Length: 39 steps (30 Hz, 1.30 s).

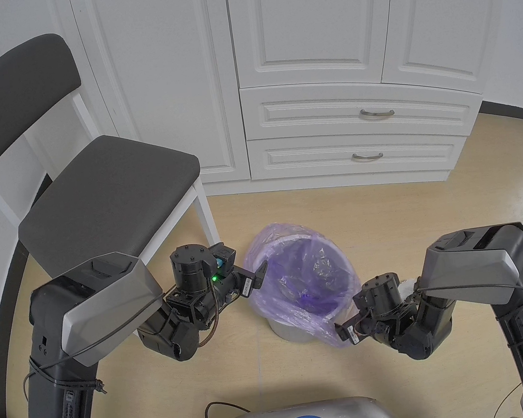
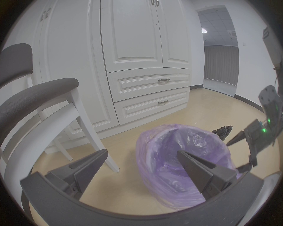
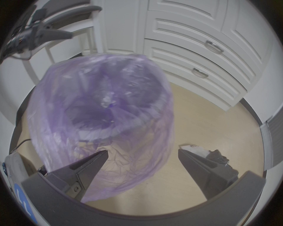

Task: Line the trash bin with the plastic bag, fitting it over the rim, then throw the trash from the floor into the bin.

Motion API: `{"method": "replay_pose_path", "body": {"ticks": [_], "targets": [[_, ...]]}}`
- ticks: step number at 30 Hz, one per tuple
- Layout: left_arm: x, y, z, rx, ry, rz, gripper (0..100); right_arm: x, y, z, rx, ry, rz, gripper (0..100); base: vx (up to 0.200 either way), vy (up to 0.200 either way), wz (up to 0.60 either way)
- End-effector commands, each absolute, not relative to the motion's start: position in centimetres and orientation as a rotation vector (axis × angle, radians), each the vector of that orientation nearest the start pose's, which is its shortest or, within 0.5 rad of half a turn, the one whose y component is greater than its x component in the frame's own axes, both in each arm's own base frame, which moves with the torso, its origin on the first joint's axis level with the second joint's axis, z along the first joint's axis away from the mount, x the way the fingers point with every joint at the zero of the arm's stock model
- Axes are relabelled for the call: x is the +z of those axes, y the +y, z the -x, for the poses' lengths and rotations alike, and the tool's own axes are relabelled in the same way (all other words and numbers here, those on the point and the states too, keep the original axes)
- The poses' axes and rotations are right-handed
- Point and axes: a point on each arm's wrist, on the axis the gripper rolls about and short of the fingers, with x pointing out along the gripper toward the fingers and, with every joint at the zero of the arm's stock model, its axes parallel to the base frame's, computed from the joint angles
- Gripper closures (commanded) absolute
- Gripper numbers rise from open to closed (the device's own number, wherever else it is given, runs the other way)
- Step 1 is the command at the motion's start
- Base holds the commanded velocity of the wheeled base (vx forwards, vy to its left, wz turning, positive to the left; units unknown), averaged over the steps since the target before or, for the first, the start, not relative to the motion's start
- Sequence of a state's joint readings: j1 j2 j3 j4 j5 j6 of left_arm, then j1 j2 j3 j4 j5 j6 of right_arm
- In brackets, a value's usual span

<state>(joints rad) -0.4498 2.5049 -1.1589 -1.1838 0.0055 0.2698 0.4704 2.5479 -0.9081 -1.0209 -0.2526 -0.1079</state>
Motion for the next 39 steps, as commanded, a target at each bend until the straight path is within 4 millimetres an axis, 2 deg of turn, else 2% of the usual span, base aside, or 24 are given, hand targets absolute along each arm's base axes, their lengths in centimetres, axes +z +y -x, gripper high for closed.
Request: {"method": "replay_pose_path", "body": {"ticks": [1, 2, 6, 8, 9, 14, 18, 26, 27, 34, 37, 39], "targets": [[1.4, -19.7, -40.9, -0.46, 0.086, -0.299, 0, -7.0, 20.1, -33.6, 0.322, 0.562, 0.338, 0, 0.0, 0.0, 0.0], [1.4, -19.7, -40.9, -0.46, 0.086, -0.299, 0, -7.0, 20.1, -33.6, 0.322, 0.562, 0.338, 0, 0.0, 0.0, 0.0], [1.9, -19.7, -40.8, -0.462, 0.079, -0.298, 0, -7.0, 23.2, -32.6, 0.369, 0.542, 0.25, 0, 0.0, 0.0, 0.0], [2.0, -19.7, -40.8, -0.462, 0.078, -0.297, 0, -7.0, 23.9, -32.6, 0.374, 0.536, 0.223, 0, 0.0, 0.0, 0.0], [2.1, -19.7, -40.7, -0.462, 0.075, -0.295, 0, -7.0, 25.4, -32.6, 0.383, 0.52, 0.154, 0, 0.0, 0.0, 0.0], [2.4, -19.8, -40.8, -0.46, 0.066, -0.294, 0, -6.9, 29.0, -32.6, 0.415, 0.488, -0.002, 0, 0.0, 0.0, 0.0], [2.4, -19.7, -40.8, -0.46, 0.066, -0.293, 0, -6.9, 30.6, -32.7, 0.42, 0.472, -0.104, 0, 0.0, 0.0, 0.0], [2.4, -19.7, -40.8, -0.459, 0.067, -0.295, 0, -6.8, 30.3, -32.3, 0.407, 0.493, -0.14, 0, 0.0, 0.0, 0.0], [2.4, -19.6, -40.7, -0.458, 0.071, -0.296, 0, -6.1, 29.8, -30.7, 0.432, 0.524, -0.112, 0, 0.0, 0.0, 0.0], [3.0, -19.4, -40.7, -0.452, 0.063, -0.292, 0, -5.9, 29.6, -30.1, 0.433, 0.533, -0.099, 0, 0.0, 0.0, 0.0], [3.7, -19.1, -40.3, -0.451, 0.066, -0.292, 0, -4.9, 28.9, -29.4, 0.437, 0.534, -0.068, 0, 0.0, 0.0, 0.0], [3.9, -19.0, -39.7, -0.456, 0.077, -0.297, 0, -3.4, 28.2, -28.7, 0.452, 0.528, -0.028, 0, 0.0, 0.0, 0.0]]}}
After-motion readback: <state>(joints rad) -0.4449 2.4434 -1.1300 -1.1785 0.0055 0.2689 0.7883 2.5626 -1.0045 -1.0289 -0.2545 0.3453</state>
